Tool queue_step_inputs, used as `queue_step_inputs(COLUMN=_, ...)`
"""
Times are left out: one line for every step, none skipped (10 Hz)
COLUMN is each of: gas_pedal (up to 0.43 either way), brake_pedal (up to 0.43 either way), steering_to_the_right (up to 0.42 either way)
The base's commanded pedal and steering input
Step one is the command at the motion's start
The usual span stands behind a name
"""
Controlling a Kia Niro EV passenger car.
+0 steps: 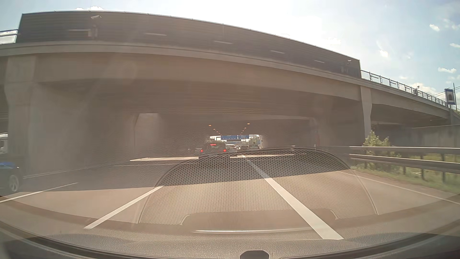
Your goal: Follow the waypoints while adhering to traffic rules and regulations
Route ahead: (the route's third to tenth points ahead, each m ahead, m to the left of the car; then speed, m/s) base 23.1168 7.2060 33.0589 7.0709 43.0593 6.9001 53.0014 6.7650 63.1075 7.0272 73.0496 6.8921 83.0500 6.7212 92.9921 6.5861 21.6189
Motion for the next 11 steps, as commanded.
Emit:
queue_step_inputs(gas_pedal=0.0, brake_pedal=0.0, steering_to_the_right=-0.006)
queue_step_inputs(gas_pedal=0.0, brake_pedal=0.0, steering_to_the_right=-0.005)
queue_step_inputs(gas_pedal=0.0, brake_pedal=0.0, steering_to_the_right=-0.004)
queue_step_inputs(gas_pedal=0.0, brake_pedal=0.0, steering_to_the_right=-0.004)
queue_step_inputs(gas_pedal=0.0, brake_pedal=0.0, steering_to_the_right=-0.004)
queue_step_inputs(gas_pedal=0.0, brake_pedal=0.0, steering_to_the_right=-0.005)
queue_step_inputs(gas_pedal=0.0, brake_pedal=0.0, steering_to_the_right=-0.005)
queue_step_inputs(gas_pedal=0.0, brake_pedal=0.0, steering_to_the_right=-0.004)
queue_step_inputs(gas_pedal=0.0, brake_pedal=0.0, steering_to_the_right=-0.004)
queue_step_inputs(gas_pedal=0.0, brake_pedal=0.0, steering_to_the_right=-0.004)
queue_step_inputs(gas_pedal=0.0, brake_pedal=0.0, steering_to_the_right=-0.005)
